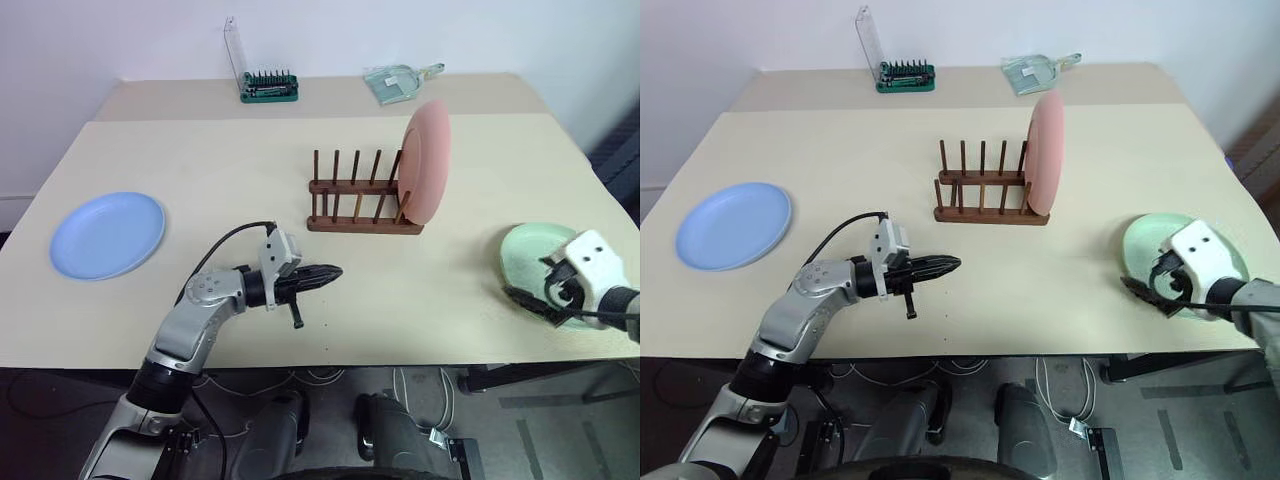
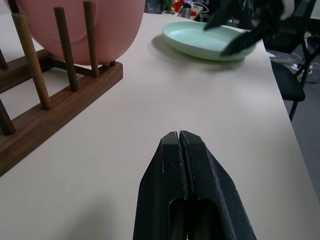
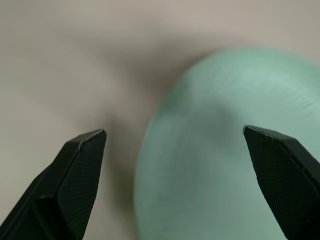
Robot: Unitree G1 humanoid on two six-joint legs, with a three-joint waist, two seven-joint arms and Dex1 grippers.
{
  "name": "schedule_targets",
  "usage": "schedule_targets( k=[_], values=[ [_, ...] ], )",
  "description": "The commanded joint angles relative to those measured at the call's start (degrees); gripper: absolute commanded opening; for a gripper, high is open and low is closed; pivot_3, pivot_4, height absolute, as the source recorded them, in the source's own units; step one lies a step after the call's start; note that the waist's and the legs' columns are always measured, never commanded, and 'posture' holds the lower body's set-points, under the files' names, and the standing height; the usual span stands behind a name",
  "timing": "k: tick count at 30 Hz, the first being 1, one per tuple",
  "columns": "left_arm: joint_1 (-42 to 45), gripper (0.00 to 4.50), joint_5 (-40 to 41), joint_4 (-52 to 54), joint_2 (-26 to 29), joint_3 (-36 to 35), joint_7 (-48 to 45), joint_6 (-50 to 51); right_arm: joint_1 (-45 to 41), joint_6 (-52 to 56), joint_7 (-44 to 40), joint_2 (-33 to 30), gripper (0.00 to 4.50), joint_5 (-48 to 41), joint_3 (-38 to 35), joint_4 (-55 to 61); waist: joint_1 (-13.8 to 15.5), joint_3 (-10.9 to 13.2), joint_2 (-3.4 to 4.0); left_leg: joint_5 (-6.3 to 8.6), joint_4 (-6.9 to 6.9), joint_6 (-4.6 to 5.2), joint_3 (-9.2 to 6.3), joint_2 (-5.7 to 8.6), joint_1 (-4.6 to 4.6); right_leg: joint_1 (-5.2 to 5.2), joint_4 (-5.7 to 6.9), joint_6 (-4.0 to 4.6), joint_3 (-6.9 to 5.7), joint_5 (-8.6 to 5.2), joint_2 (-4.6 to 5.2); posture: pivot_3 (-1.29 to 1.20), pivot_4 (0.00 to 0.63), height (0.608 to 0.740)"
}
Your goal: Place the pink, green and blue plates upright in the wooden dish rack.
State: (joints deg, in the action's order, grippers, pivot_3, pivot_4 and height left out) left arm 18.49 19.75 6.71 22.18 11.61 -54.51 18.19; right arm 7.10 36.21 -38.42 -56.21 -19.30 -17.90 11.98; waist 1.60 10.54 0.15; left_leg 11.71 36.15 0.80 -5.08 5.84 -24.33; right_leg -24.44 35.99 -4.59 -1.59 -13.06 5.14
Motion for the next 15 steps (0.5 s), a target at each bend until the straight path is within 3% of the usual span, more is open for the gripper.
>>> schedule_targets(
  k=[1, 4, 9, 15],
  values=[
    [0.0, 0.0, 0.1, 0.8, -0.1, -0.1, -0.1, -1.1, -2.0, 1.3, 1.5, 1.8, 3.94, 0.6, 0.1, 0.3, 0.1, 0.0, 0.01, 0.0, 0.01, 0.0, 0.02, 0.0, 0.0, 0.0, 0.0, 0.01, 0.01, 0.01, 0.0, 0.0, 0.15, 0.735],
    [-0.3, 0.0, 0.1, 1.1, 0.0, -0.3, 0.2, -1.0, -2.5, 1.4, 1.2, 1.2, 2.69, 2.5, 2.3, 1.4, 0.2, 0.0, 0.01, 0.0, 0.01, 0.01, 0.02, 0.0, 0.0, 0.0, 0.0, 0.0, 0.0, 0.01, 0.0, 0.0, 0.15, 0.735],
    [-0.9, 0.0, 0.1, 1.6, 0.2, -0.5, 0.4, -1.0, -5.6, 2.3, 1.3, 0.5, 0.08, 3.2, 1.6, 2.5, 0.4, 0.0, 0.0, 0.01, 0.01, 0.02, 0.04, 0.0, 0.01, 0.0, 0.0, 0.0, 0.01, 0.01, 0.0, 0.0, 0.15, 0.735],
    [-0.9, 0.0, 0.0, 1.5, 0.2, -0.4, 0.7, -1.0, -15.3, -2.9, 5.0, 0.0, 0.03, 6.9, -0.3, 1.1, 0.5, 0.0, 0.02, 0.01, 0.01, 0.02, 0.09, -0.02, -0.01, -0.03, 0.0, -0.01, 0.0, 0.03, 0.0, 0.0, 0.15, 0.735]
  ],
)
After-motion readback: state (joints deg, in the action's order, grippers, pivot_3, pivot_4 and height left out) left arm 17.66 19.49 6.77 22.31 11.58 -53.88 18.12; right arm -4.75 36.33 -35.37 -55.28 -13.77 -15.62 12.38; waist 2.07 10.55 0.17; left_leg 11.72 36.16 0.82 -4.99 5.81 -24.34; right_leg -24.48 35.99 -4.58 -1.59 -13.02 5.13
